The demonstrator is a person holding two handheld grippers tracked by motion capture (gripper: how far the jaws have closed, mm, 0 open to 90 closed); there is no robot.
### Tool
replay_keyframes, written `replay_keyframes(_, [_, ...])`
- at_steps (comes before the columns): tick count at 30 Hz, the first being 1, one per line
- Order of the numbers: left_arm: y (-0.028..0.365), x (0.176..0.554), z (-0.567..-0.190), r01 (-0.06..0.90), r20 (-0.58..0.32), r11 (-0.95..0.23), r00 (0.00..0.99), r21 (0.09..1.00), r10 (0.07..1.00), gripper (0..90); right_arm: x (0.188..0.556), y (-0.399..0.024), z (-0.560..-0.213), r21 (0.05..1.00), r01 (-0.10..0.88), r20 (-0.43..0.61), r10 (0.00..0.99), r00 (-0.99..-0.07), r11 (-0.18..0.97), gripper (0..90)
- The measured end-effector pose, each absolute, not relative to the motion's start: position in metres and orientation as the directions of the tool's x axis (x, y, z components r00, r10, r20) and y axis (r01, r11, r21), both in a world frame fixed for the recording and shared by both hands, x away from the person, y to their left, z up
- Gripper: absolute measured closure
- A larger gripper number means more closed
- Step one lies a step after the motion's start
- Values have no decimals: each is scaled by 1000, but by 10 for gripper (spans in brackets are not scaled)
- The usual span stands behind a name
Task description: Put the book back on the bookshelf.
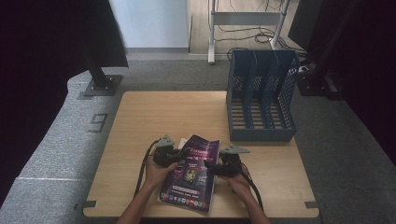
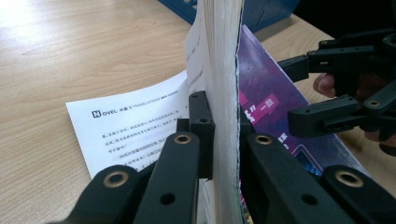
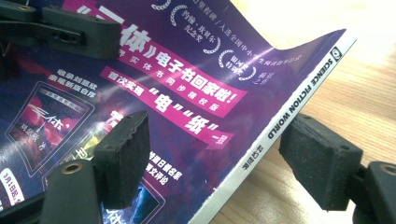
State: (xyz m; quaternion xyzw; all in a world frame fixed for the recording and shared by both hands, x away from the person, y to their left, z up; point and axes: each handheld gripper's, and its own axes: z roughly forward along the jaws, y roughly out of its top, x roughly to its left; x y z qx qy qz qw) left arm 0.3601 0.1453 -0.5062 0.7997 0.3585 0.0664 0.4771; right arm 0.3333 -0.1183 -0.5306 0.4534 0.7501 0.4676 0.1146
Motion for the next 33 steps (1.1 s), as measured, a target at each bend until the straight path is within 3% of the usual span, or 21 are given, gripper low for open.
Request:
replay_keyframes(12, [138,366,-520,538,-198,-338,709,772,677,861,335,-116,-535,789,591,247,793,-557,169,240])
replay_keyframes(33, [138,374,-531,572,-210,-344,689,744,693,860,351,-109,-541,766,613,248,791,-559,193,246])
